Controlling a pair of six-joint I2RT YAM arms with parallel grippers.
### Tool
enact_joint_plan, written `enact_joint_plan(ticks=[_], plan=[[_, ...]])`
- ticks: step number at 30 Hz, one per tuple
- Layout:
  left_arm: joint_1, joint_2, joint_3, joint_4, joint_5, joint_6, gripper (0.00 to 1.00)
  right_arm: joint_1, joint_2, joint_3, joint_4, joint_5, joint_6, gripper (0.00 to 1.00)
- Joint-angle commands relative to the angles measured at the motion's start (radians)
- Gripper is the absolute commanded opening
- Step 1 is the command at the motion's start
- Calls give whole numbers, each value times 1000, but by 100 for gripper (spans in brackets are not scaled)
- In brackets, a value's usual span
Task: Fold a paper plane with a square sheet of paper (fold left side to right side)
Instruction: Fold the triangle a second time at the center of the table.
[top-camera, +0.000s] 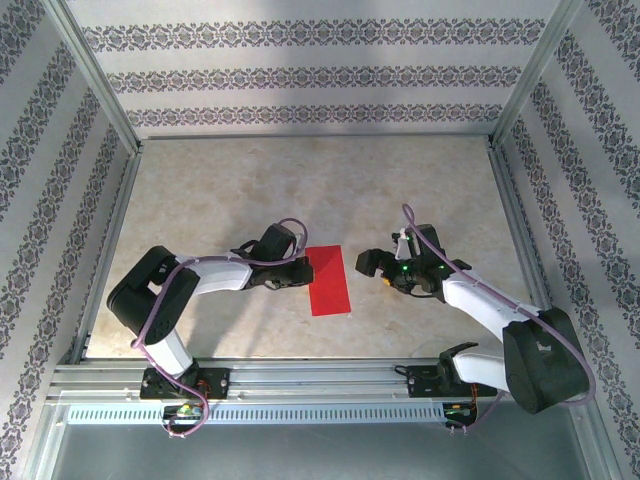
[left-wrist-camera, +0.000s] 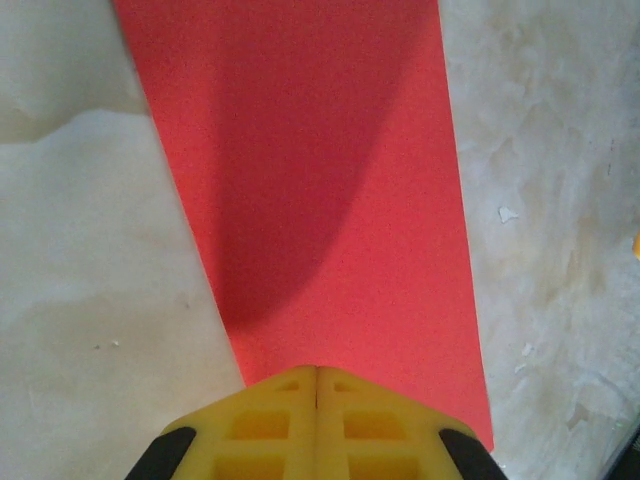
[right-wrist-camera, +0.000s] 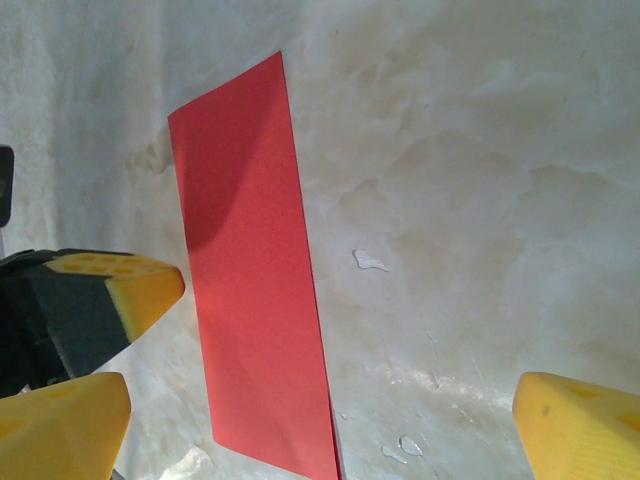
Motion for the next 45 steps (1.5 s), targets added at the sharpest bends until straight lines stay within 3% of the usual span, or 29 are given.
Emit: enact_joint_plan(ticks=[1, 13, 25, 45], plan=[[-11, 19, 22, 22, -21, -2, 2, -7, -2, -8, -8, -36, -22, 96], [-12, 46, 11, -20, -43, 48, 2, 3, 55, 18, -84, -177, -23, 75], [-12, 45, 5, -54, -56, 114, 2, 153, 182, 51, -108, -164, 22, 45], [-11, 47, -5, -37, -58, 110, 1, 236, 255, 67, -52, -116, 75, 41]])
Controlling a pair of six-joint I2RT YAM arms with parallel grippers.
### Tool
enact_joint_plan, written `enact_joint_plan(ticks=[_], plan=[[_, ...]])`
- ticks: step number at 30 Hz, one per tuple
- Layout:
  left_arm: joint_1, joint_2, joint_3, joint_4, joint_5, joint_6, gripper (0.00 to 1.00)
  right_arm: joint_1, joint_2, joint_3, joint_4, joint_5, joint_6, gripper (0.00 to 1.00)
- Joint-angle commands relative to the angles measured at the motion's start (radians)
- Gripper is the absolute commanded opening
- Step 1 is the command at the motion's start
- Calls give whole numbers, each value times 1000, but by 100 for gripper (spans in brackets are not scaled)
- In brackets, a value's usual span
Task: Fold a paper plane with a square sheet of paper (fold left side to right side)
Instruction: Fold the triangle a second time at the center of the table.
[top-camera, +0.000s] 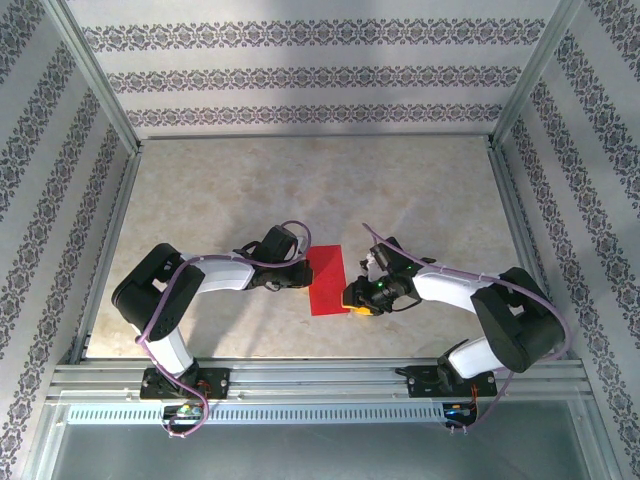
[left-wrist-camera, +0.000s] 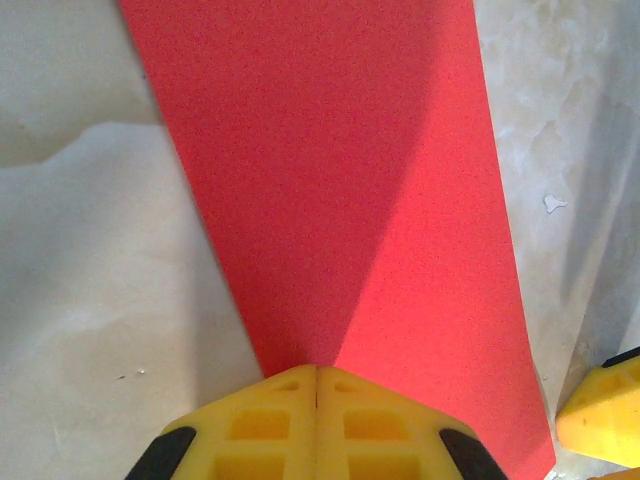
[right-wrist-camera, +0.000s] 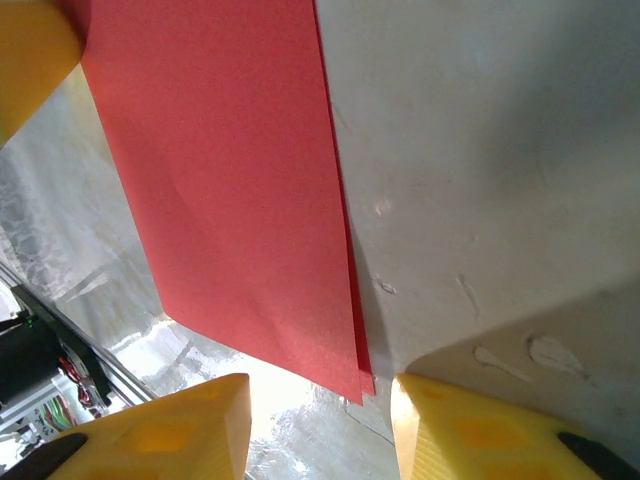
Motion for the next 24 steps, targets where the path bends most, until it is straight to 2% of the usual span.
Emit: enact_joint_plan(ticks=[1, 24], plan=[[-8, 18, -5, -37, -32, 20, 1, 19, 17, 22, 27, 6, 18, 41], [-8, 17, -10, -31, -26, 25, 1, 30, 39, 22, 137, -44, 77, 39]])
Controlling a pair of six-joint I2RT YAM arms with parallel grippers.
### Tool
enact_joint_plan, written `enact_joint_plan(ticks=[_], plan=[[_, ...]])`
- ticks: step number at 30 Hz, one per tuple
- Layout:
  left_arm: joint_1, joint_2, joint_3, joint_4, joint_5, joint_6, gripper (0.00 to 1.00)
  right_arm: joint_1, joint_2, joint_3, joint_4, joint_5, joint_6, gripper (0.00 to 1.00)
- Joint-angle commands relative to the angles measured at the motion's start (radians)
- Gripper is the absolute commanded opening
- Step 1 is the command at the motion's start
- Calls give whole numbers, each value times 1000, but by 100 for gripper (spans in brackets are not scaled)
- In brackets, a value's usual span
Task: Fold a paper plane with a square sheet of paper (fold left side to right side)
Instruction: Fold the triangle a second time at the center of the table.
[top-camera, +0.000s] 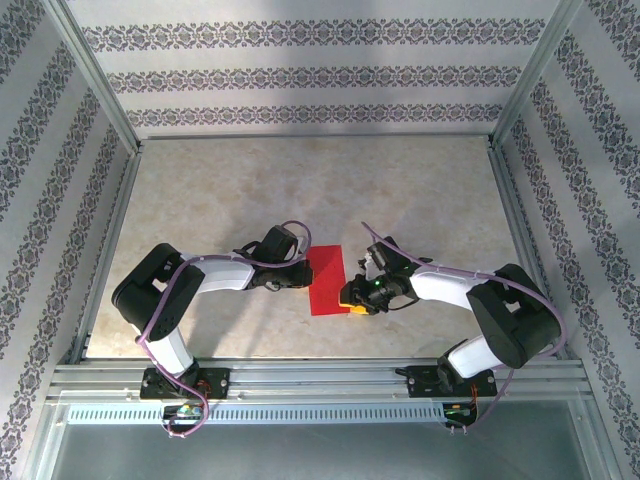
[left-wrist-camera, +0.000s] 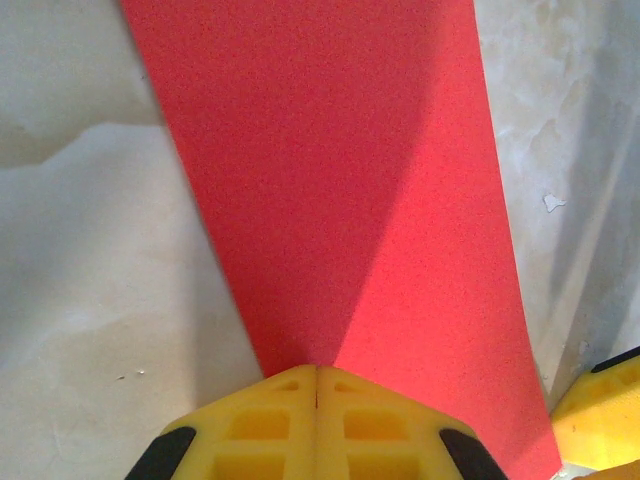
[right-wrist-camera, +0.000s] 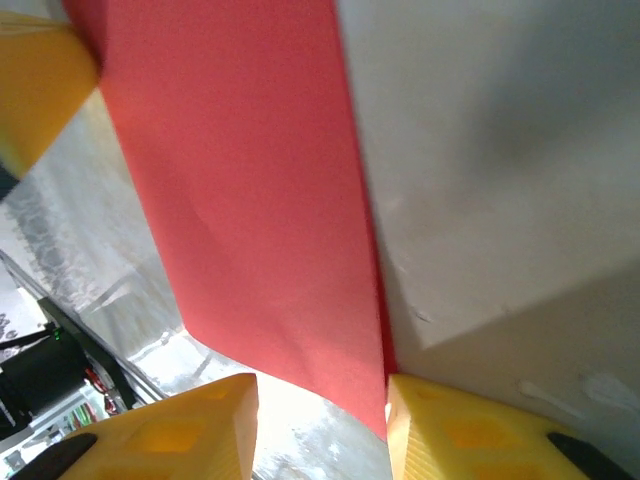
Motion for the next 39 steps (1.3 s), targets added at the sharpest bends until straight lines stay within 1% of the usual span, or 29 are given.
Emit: enact_joint_plan(ticks=[1, 5, 13, 21, 25, 33, 39], plan=[[-9, 17, -9, -33, -25, 21, 1, 13, 10, 18, 70, -27, 6, 39], [-8, 14, -10, -34, -27, 23, 1, 0, 14, 19, 98, -56, 11, 39], [-8, 12, -10, -35, -27, 26, 1, -43, 27, 28, 108, -68, -13, 40], [-8, 11, -11, -32, -28, 29, 1, -96, 90, 82, 122, -103, -42, 39], [-8, 10, -11, -31, -28, 27, 1, -114, 128, 118, 111, -108, -64, 36], [-8, -1, -9, -37, -28, 32, 1, -131, 177, 161, 72, -103, -108, 35], [-8, -9, -6, -35, -34, 32, 2, -146, 189, 169, 57, -106, -127, 29]])
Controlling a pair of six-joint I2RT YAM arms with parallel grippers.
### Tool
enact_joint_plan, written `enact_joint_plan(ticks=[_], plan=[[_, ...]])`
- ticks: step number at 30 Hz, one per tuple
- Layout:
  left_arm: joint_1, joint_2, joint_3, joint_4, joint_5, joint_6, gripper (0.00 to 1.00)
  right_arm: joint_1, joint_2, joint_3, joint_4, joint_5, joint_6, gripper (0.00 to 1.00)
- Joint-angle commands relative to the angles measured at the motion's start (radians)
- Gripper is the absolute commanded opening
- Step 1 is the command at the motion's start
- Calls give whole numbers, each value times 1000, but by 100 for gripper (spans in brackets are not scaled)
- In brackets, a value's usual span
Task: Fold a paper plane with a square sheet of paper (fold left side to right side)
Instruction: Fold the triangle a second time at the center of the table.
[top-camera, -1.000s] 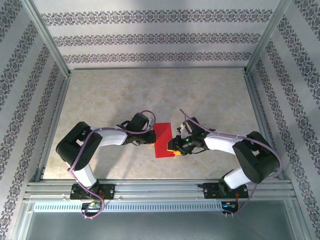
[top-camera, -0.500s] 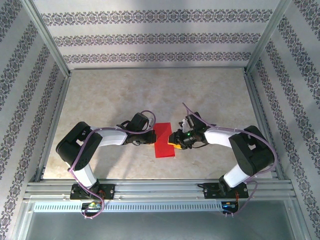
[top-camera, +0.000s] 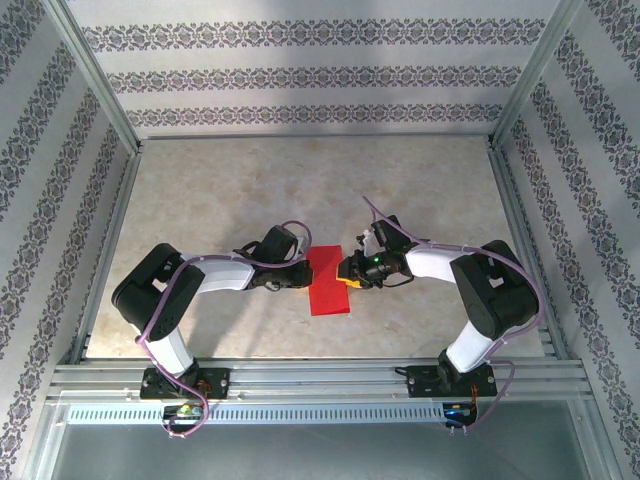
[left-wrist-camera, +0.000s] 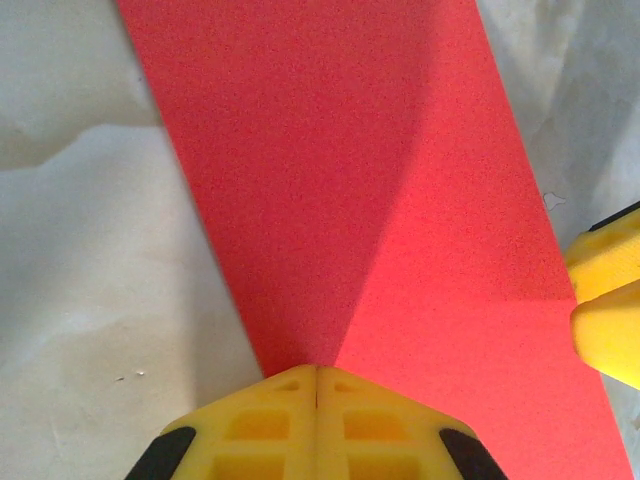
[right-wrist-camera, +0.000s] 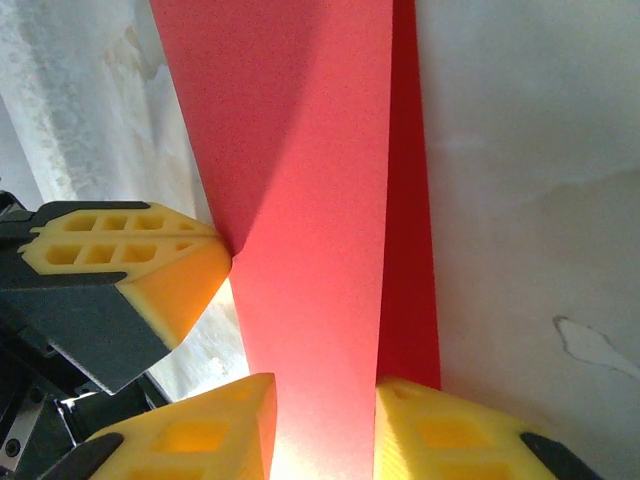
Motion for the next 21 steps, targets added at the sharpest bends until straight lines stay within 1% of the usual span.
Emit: enact_joint_plan(ticks=[1, 5, 9, 10, 12, 15, 18, 21], plan=[[-8, -11, -4, -35, -33, 25, 3, -11, 19, 24, -28, -16, -36, 28], [-8, -36, 7, -38, -31, 38, 10, -13, 17, 26, -36, -25, -40, 15], [-8, -93, 38, -88, -43, 94, 16, -14, 1, 26, -52, -25, -41, 4], [-8, -115, 42, -100, -52, 107, 17, -14, -6, 24, -56, -23, -40, 2], [-10, -180, 39, -109, -58, 147, 25, -14, -20, 17, -58, -19, -31, 1], [-34, -294, 24, -134, -92, 221, 32, -14, -47, 4, -58, -17, -9, 1], [-96, -383, 9, -194, -159, 297, 38, -14, -73, -9, -57, -11, 11, 1], [-180, -431, -19, -218, -223, 331, 42, -14, -90, -17, -57, -6, 29, 1]])
